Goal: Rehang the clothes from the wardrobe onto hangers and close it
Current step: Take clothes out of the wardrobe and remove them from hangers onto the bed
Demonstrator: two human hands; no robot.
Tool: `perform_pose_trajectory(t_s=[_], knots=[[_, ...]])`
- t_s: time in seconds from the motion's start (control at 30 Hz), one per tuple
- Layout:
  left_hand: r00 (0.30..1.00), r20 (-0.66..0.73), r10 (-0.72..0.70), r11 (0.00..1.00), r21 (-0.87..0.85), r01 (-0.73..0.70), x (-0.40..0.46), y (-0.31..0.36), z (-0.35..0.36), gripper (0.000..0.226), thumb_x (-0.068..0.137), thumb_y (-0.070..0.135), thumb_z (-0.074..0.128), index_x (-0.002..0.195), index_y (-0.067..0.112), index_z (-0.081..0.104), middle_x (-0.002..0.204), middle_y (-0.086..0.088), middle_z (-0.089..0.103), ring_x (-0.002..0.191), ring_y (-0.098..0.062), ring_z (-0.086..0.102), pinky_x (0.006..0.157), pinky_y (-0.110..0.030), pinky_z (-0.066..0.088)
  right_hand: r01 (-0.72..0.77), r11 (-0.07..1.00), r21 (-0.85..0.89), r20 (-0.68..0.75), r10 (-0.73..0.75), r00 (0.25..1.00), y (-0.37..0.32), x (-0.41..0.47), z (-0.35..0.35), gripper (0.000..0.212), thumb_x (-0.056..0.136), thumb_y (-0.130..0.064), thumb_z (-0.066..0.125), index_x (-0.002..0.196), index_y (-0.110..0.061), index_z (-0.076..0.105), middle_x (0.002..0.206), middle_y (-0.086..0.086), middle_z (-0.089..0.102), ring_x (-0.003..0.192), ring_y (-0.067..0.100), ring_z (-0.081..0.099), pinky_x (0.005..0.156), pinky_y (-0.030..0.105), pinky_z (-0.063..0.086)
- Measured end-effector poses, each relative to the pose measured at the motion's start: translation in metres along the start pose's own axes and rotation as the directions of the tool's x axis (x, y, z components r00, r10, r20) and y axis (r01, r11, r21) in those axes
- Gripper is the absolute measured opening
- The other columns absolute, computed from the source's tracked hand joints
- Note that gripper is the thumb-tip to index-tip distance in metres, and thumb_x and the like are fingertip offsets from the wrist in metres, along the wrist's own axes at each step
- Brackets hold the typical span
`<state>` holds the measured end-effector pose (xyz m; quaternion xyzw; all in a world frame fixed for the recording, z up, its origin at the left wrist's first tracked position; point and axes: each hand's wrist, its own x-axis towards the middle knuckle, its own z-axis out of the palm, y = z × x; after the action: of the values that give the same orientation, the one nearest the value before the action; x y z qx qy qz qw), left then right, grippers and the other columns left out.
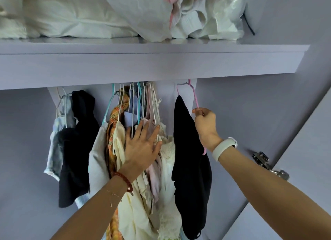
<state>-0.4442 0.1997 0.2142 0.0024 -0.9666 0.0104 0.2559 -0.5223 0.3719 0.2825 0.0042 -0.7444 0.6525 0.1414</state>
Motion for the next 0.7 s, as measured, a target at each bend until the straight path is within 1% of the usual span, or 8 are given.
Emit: perform_pose_trajectory(t_s=[0.1,0.2,0.3,0.43,0.5,0.57,0.63,0.7], knots=[[1.000,0.001,0.004,1.000,0.028,-0.004,0.001,0.000,0.004,0.050,0.089,0.046,0.039,0.130,0.022,0.052,0.133,-0.015,0.052,0.130,-0.029,0.042,0.100,-0.059,0.031,0.031,0.999,0.008,-0.020,-0.031,0.999,0.003,-0.007,-0.005,0.025,0.094,-0.007,0.037,0.083,-0.013,0.059,0.058,-0.004,0.044,0.051,0.009,0.038,0.053,0.017,0.037],[0.998,0.051,-0.025,0.999,0.037,0.023,0.000,0.001,0.006,0.052,0.093,0.046,0.039,0.141,0.027,0.035,0.147,-0.012,0.035,0.141,-0.025,0.021,0.109,-0.056,0.007,0.064,0.998,-0.023,0.002,-0.064,0.998,0.020,-0.027,-0.019,0.023,0.095,-0.010,0.041,0.081,-0.014,0.060,0.050,-0.006,0.038,0.045,0.009,0.031,0.046,0.023,0.031],[0.998,0.031,-0.062,0.997,0.047,0.061,0.000,0.011,0.004,0.054,0.094,0.043,0.035,0.144,0.026,0.027,0.151,-0.013,0.024,0.143,-0.025,0.009,0.107,-0.054,-0.012,0.053,0.998,-0.028,0.009,-0.052,0.999,0.040,-0.052,-0.048,0.029,0.094,-0.010,0.044,0.072,-0.024,0.057,0.036,-0.012,0.035,0.036,0.004,0.027,0.040,0.020,0.027],[0.984,-0.160,0.083,0.988,-0.118,-0.102,0.000,0.049,-0.005,0.047,0.090,0.026,0.047,0.133,0.007,0.046,0.137,-0.019,0.046,0.134,-0.033,0.034,0.110,-0.056,0.010,0.057,0.993,-0.102,-0.006,-0.058,0.998,0.063,-0.084,-0.096,0.026,0.093,-0.017,0.050,0.070,-0.009,0.058,0.038,-0.011,0.032,0.036,0.004,0.029,0.039,0.012,0.025],[0.972,-0.201,0.119,0.953,-0.251,-0.169,-0.001,0.075,-0.006,0.051,0.088,0.024,0.046,0.135,0.004,0.043,0.139,-0.019,0.044,0.133,-0.034,0.035,0.109,-0.056,0.019,0.041,0.983,-0.180,-0.029,-0.047,0.998,0.077,-0.101,-0.125,0.028,0.092,-0.022,0.052,0.072,-0.003,0.059,0.045,-0.009,0.032,0.040,0.004,0.031,0.042,0.012,0.027],[0.974,-0.167,0.152,0.910,-0.361,-0.204,-0.005,0.102,-0.002,0.054,0.090,0.026,0.043,0.139,0.004,0.036,0.144,-0.019,0.037,0.136,-0.036,0.030,0.108,-0.057,0.018,0.021,0.971,-0.237,-0.025,-0.027,0.999,0.092,-0.126,-0.157,0.031,0.091,-0.023,0.053,0.069,-0.002,0.057,0.049,-0.004,0.036,0.045,0.004,0.032,0.047,0.017,0.030],[0.964,-0.134,0.232,0.869,-0.416,-0.267,-0.013,0.129,0.008,0.055,0.091,0.029,0.043,0.140,0.004,0.034,0.146,-0.018,0.035,0.137,-0.037,0.027,0.108,-0.058,0.014,-0.011,0.954,-0.300,-0.037,-0.001,0.999,0.106,-0.156,-0.190,0.033,0.090,-0.021,0.055,0.060,-0.007,0.052,0.049,-0.008,0.039,0.046,0.004,0.033,0.049,0.016,0.031],[0.926,-0.107,0.362,0.804,-0.467,-0.369,-0.027,0.157,0.020,0.049,0.092,0.027,0.048,0.136,0.006,0.042,0.139,-0.017,0.045,0.134,-0.036,0.033,0.108,-0.058,0.011,-0.074,0.935,-0.348,-0.089,0.046,0.995,0.117,-0.191,-0.221,0.038,0.090,-0.021,0.057,0.053,-0.019,0.046,0.044,-0.010,0.039,0.043,0.004,0.033,0.047,0.011,0.029]])
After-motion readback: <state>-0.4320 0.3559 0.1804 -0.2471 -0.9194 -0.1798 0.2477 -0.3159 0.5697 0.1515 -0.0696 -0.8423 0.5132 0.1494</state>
